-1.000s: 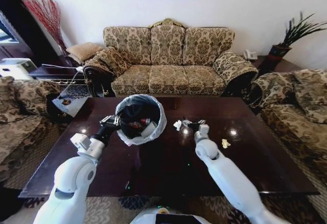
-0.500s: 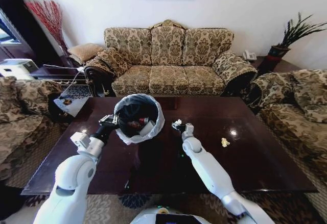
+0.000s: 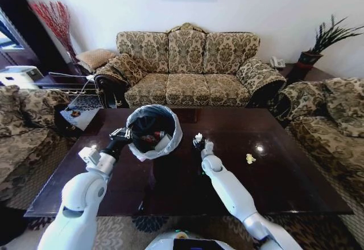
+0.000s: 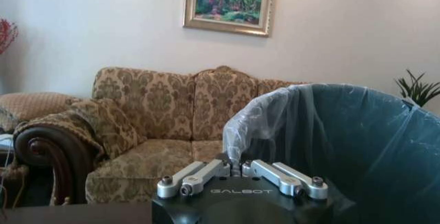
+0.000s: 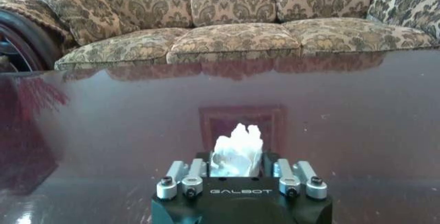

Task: Move to the front of the table and place the trash on the table into the trash bin.

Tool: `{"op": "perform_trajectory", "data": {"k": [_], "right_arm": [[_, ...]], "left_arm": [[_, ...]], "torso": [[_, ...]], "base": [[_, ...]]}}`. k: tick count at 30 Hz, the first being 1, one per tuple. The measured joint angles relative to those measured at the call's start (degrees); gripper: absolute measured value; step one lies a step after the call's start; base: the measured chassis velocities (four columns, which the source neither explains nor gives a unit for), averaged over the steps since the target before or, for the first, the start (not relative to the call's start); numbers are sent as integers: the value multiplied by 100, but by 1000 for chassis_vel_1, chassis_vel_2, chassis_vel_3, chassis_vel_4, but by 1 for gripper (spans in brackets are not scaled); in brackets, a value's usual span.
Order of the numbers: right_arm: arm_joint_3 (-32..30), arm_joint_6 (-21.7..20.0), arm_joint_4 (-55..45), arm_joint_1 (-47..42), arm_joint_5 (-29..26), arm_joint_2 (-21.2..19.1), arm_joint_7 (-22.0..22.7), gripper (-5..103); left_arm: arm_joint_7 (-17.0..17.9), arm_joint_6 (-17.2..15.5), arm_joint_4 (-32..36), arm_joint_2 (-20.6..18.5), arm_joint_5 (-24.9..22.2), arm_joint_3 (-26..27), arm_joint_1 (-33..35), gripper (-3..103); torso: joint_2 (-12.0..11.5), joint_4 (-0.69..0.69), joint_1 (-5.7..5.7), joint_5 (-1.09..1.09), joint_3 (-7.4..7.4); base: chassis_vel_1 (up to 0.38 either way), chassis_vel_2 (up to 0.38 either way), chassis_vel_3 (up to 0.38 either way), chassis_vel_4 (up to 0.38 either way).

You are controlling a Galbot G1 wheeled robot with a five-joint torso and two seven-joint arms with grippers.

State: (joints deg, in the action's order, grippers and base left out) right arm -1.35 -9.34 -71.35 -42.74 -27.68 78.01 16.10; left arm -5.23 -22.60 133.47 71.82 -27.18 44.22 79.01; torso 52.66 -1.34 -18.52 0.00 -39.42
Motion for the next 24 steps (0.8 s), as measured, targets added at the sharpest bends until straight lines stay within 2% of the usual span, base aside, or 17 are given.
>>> {"op": "perform_trajectory", "data": {"k": [2, 4, 5, 7, 9, 11, 13, 14, 15, 18, 19, 21, 22, 24], "right_arm": [[-21, -8, 7, -2, -11, 2, -17, 35], [-24, -16, 2, -4, -20, -1, -24, 35], [-26, -44, -37, -18, -60, -16, -29, 24], [-32, -69, -128, -22, -133, -46, -20, 14], [-44, -77, -168, -21, -166, -56, -2, 14], [-95, -84, -471, -7, -321, -119, 202, 3], [-107, -98, -639, -1, -395, -158, 282, 2], [-113, -181, -1263, 48, -626, -331, 481, 1], [-113, -181, -1263, 48, -626, -331, 481, 1], [17, -514, -2792, 366, -1266, -857, 753, 1], [17, -514, -2792, 366, -1266, -857, 753, 1], [143, -670, -3679, 688, -1574, -1214, 725, 1], [143, -670, -3679, 688, -1574, -1214, 725, 1], [372, -750, -4239, 1120, -1869, -1514, 534, 1]], "left_arm": [[1, 1, 0, -5, 6, -10, 3, 3], [1, 1, 0, -7, 8, -12, 4, 3], [1, 1, 0, -9, 12, -19, 4, 3], [3, 1, 13, -10, 16, -24, 2, 3], [4, 1, 22, -10, 18, -25, 1, 3], [5, -1, 54, -8, 19, -29, 4, 3], [6, -1, 60, -7, 19, -29, 7, 3], [7, -4, 69, -6, 19, -29, 17, 3], [7, -4, 69, -6, 19, -29, 17, 3], [8, -8, 58, -10, 23, -51, 25, 3], [8, -8, 58, -10, 23, -51, 25, 3], [7, -17, 10, -22, 36, -101, 5, 3], [7, -17, 10, -22, 36, -101, 5, 3], [2, -27, -49, -43, 83, -150, -28, 3]], "torso": [[0, 0, 0, 0, 0], [0, 0, 0, 0, 0], [0, 0, 0, 0, 0], [0, 0, 0, 0, 0], [0, 0, 0, 0, 0], [0, 0, 0, 2, 0], [0, 0, 0, 2, 0], [0, 0, 0, 2, 0], [0, 0, 0, 2, 0], [0, 0, 0, 0, 0], [0, 0, 0, 0, 0], [0, -2, 0, -1, 1], [0, -2, 0, -1, 1], [0, 4, 0, 0, 0]], "base": [[0, 0, 0, 0], [0, 0, 0, 0], [0, 0, 0, 0], [0, 0, 0, 0], [0, 0, 0, 0], [0, 0, 0, 0], [0, 0, 0, 0], [0, 0, 0, 0], [0, 0, 0, 0], [0, 0, 0, 0], [0, 0, 0, 0], [0, 0, 0, 0], [0, 0, 0, 0], [0, 0, 0, 0]]}}
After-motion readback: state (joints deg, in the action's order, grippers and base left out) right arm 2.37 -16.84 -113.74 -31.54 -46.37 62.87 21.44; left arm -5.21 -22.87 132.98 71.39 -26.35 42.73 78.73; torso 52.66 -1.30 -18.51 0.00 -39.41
